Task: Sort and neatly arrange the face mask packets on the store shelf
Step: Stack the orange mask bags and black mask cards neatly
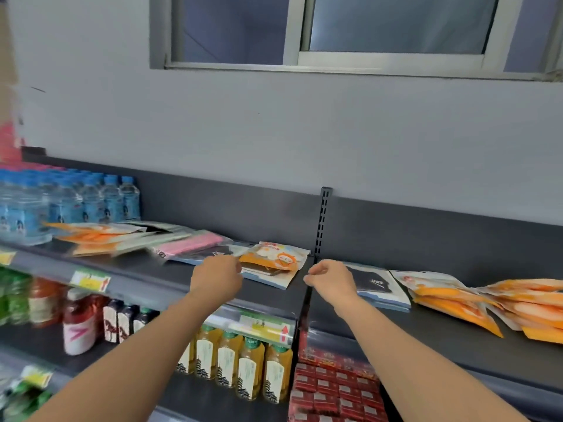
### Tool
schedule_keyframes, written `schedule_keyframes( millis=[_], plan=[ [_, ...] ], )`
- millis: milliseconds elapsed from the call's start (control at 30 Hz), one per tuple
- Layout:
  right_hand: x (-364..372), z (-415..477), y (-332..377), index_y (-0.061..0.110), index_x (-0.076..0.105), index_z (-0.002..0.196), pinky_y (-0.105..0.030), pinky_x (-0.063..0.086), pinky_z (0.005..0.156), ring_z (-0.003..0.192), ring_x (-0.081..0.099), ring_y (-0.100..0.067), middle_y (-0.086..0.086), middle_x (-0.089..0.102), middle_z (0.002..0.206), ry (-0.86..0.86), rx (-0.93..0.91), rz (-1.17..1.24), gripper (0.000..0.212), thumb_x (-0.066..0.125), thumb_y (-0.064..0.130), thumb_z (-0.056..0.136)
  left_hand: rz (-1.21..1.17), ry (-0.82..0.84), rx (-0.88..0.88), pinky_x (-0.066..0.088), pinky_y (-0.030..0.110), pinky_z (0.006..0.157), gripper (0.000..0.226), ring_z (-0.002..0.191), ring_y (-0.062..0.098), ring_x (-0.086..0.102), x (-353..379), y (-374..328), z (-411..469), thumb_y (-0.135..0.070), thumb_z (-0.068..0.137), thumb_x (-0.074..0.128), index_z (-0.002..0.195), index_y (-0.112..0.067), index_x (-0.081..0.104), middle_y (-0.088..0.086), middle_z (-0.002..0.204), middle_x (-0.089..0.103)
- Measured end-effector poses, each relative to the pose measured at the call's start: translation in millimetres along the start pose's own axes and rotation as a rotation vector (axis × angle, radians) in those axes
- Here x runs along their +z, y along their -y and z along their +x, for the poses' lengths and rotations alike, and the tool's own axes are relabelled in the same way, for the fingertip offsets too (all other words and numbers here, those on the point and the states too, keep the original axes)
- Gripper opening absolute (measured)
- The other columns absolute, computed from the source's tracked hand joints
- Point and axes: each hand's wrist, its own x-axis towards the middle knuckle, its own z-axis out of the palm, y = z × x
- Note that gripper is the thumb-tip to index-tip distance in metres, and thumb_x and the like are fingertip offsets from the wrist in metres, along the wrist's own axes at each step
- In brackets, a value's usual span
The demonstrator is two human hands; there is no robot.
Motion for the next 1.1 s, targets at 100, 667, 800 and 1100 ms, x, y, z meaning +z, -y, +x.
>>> schedule_keyframes(
  millis=[100,667,800,1100],
  plan=[
    [30,8,24,0.025,0.065,0.084,-0.033,0.051,0.083,0.099,0.061,-0.018,0.003,0.068,0.105,0.014,-0.021,-0.039,0.008,0.07,0.02,0.086,0.078,0.002,0.029,0.05,0.035,0.086,0.024,0.107,0.024,0.06,-4,35,15,-0.029,0.091,0.055,0.11,-0.023,0.068,0.001,0.114,0.067],
    [125,56,62,0.039,0.047,0.14,-0.041,0.028,0.112,0.131,0.046,-0.02,0.006,0.055,0.138,0.194,0.034,-0.376,0.06,0.069,0.046,0.084,0.182,0.24,0.165,0.026,0.046,0.109,0.037,0.136,0.02,0.035,19,130,88,-0.035,0.101,0.035,0.133,-0.024,0.05,-0.001,0.139,0.052],
    [139,77,66,0.031,0.062,0.128,-0.039,0.034,0.112,0.126,0.052,-0.014,0.009,0.059,0.135,0.304,-0.057,-0.17,0.048,0.075,0.035,0.083,0.115,0.289,0.157,0.026,0.046,0.108,0.034,0.126,0.022,0.047,24,128,100,-0.036,0.102,0.032,0.121,-0.023,0.056,0.0,0.132,0.058],
    [172,105,83,0.021,0.059,0.127,-0.037,0.048,0.097,0.119,0.055,-0.021,0.0,0.06,0.129,0.158,-0.084,-0.157,0.051,0.067,0.049,0.085,0.247,0.085,-0.102,0.02,0.051,0.112,0.052,0.143,0.028,0.022,21,155,118,-0.044,0.097,0.043,0.144,-0.024,0.037,0.009,0.154,0.029]
  ],
)
